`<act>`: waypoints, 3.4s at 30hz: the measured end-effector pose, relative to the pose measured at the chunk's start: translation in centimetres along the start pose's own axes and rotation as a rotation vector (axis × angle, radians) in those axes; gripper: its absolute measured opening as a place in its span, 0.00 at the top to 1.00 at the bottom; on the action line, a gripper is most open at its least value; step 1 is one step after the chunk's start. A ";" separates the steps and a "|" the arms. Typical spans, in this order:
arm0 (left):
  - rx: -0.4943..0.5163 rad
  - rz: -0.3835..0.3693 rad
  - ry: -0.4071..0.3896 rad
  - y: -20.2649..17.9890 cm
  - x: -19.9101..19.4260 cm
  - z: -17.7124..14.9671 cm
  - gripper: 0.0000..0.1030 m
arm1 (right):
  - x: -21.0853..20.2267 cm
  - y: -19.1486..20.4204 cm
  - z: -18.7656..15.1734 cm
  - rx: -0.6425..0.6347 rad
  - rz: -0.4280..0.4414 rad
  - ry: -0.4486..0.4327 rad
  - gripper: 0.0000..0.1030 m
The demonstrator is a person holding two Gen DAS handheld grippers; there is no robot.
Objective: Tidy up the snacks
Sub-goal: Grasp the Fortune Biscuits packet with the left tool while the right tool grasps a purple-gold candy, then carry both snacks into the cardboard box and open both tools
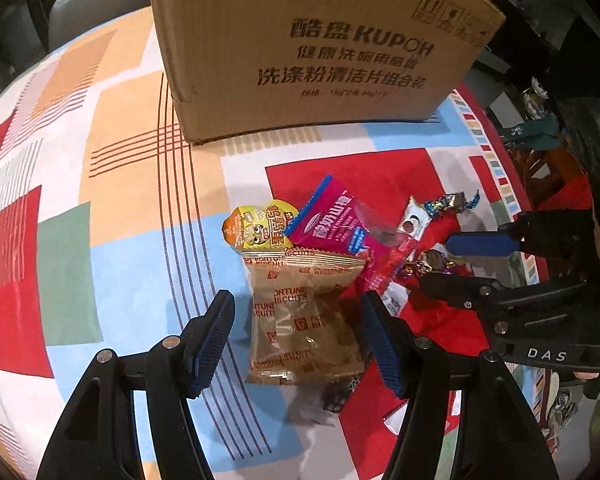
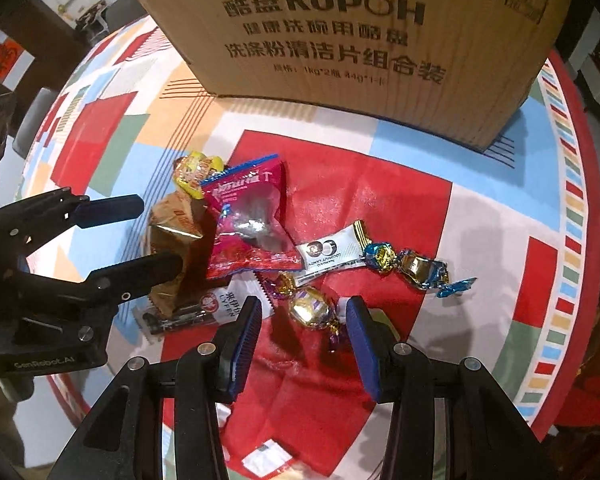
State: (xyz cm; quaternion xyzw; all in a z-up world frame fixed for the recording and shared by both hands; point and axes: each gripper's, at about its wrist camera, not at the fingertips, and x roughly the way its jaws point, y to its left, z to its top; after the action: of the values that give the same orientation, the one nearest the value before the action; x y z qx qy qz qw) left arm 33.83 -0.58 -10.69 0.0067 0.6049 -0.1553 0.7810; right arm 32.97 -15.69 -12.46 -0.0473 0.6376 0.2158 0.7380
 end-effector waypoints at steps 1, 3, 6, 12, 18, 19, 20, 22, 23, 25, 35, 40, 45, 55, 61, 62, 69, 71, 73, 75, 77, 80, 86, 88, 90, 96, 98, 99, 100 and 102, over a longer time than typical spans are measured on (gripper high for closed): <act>-0.004 -0.002 0.005 0.1 0.2 0.1 0.38 | 0.2 0.0 0.0 0.001 -0.003 0.004 0.56; -0.014 -0.007 0.012 0.2 0.7 0.2 0.38 | 0.5 0.0 0.2 0.000 -0.006 0.007 0.56; -0.018 -0.013 0.018 0.3 1.1 0.2 0.39 | 0.6 0.1 0.3 -0.007 -0.013 0.004 0.57; -0.031 -0.038 0.028 0.4 1.5 0.0 0.53 | 1.3 0.8 0.5 -0.039 -0.045 0.011 0.72; -0.020 -0.031 0.016 0.2 1.1 -0.4 0.59 | 1.2 1.1 -0.1 -0.037 -0.052 -0.004 0.74; -0.019 -0.029 0.012 0.1 1.0 -0.5 0.59 | 1.0 1.2 -0.2 -0.036 -0.047 -0.008 0.74; -0.019 -0.026 0.007 0.1 0.9 -0.5 0.59 | 0.8 1.1 -0.4 -0.034 -0.044 -0.012 0.74; -0.010 -0.019 -0.006 -0.1 0.4 -0.6 0.59 | 0.5 1.4 -0.6 -0.035 -0.039 -0.022 0.74; -0.006 -0.016 -0.013 -0.2 0.2 -0.7 0.59 | 0.3 1.5 -0.7 -0.038 -0.038 -0.027 0.74; 0.001 -0.008 -0.030 -0.4 -0.4 -0.8 0.59 | -0.2 1.6 -0.8 -0.038 -0.032 -0.035 0.74; 0.035 0.014 -0.117 -1.2 -4.5 -1.0 0.59 | -3.9 2.2 -1.1 -0.036 -0.018 -0.123 0.74; 0.041 0.011 -0.173 -1.6 -7.0 0.0 0.59 | -6.2 2.2 -0.5 -0.040 -0.025 -0.177 0.74; 0.046 0.014 -0.220 -2.0 -9.1 1.5 0.59 | -8.7 1.9 0.4 -0.028 -0.030 -0.229 0.74; 0.082 0.047 -0.299 -3.2 -12.8 5.4 0.59 | -13.5 1.1 2.9 -0.004 -0.042 -0.334 0.74; 0.102 0.060 -0.351 -3.4 -14.4 7.9 0.59 | -15.7 0.4 4.9 0.013 -0.049 -0.401 0.74; 0.104 0.056 -0.359 -3.3 -14.5 8.3 0.59 | -15.9 0.3 5.1 0.013 -0.049 -0.410 0.74; 0.103 0.057 -0.419 -3.3 -14.7 11.6 0.59 | -17.4 -0.3 7.4 0.015 -0.066 -0.482 0.74; 0.103 0.071 -0.449 -3.2 -14.7 12.3 0.59 | -17.6 -0.4 8.0 0.011 -0.066 -0.500 0.74; 0.094 0.077 -0.472 -2.9 -14.5 13.2 0.59 | -17.6 -0.9 8.8 0.017 -0.070 -0.518 0.74; 0.091 0.088 -0.479 -2.6 -14.2 13.9 0.59 | -17.5 -1.2 9.3 0.021 -0.073 -0.528 0.74; 0.084 0.097 -0.484 -2.4 -13.6 14.8 0.59 | -17.2 -1.6 10.0 0.030 -0.084 -0.537 0.74; 0.076 0.108 -0.493 -2.1 -12.9 15.9 0.59 | -16.7 -2.3 10.8 0.040 -0.100 -0.546 0.74; 0.032 0.126 -0.488 -1.1 -11.2 17.8 0.56 | -15.6 -3.3 12.0 0.063 -0.119 -0.555 0.73; 0.020 0.159 -0.481 -1.0 -10.7 18.0 0.41 | -15.4 -3.3 12.1 0.069 -0.138 -0.561 0.69; 0.021 0.180 -0.489 -1.0 -10.7 17.6 0.40 | -15.4 -3.3 12.0 0.070 -0.147 -0.563 0.65; -0.001 0.170 -0.493 -1.3 -11.5 15.2 0.38 | -15.6 -2.7 10.8 0.056 -0.147 -0.556 0.63; 0.003 0.161 -0.500 -1.6 -12.1 14.3 0.38 | -15.8 -2.4 10.0 0.046 -0.143 -0.557 0.63; 0.008 0.163 -0.502 -1.9 -12.4 13.8 0.38 | -16.0 -2.3 9.7 0.041 -0.138 -0.555 0.63; 0.016 0.161 -0.504 -2.2 -12.7 13.2 0.38 | -16.1 -2.2 9.4 0.040 -0.136 -0.556 0.63; 0.021 0.154 -0.502 -2.5 -13.2 12.2 0.38 | -16.4 -2.1 8.4 0.037 -0.137 -0.558 0.63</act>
State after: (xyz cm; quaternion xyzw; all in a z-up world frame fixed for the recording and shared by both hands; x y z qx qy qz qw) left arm 41.76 -2.33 5.49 0.0220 0.3880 -0.0986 0.9161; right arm 39.97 -18.87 4.42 -0.0156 0.4090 0.1582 0.8986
